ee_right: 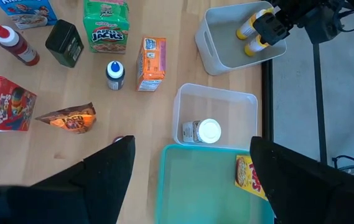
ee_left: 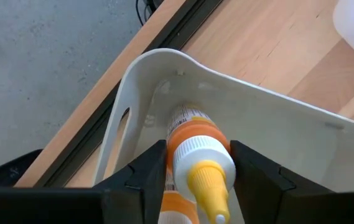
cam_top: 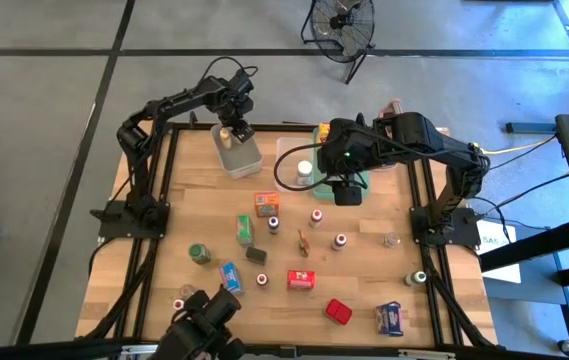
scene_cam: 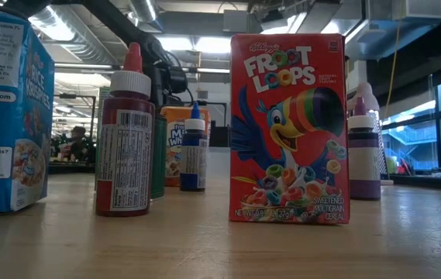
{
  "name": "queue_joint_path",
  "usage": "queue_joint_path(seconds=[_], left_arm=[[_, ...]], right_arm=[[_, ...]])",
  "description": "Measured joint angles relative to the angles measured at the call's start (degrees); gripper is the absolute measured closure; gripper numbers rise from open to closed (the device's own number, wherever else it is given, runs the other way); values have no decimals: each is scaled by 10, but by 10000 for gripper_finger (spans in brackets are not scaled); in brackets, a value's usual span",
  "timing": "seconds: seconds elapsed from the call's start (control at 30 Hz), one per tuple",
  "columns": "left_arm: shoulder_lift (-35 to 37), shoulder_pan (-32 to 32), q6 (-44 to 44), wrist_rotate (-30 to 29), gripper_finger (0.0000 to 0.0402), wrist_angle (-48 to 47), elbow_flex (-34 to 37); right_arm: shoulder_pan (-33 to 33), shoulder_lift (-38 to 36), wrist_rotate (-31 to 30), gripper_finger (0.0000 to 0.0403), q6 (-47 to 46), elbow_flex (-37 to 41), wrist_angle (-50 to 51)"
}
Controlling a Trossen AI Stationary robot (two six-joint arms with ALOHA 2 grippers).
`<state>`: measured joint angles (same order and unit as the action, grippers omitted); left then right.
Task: Pick & Place Kitchen Items
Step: Put the yellow food coloring bottle into the gray bin
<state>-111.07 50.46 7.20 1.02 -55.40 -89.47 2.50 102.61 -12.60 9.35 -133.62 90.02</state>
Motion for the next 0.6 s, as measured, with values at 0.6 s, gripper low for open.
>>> queue_joint_path(seconds=[0.6], left_arm=[[0,-1,-15,0,236,1,0]], right_arm=[[0,0,13,82,-1,0,0]])
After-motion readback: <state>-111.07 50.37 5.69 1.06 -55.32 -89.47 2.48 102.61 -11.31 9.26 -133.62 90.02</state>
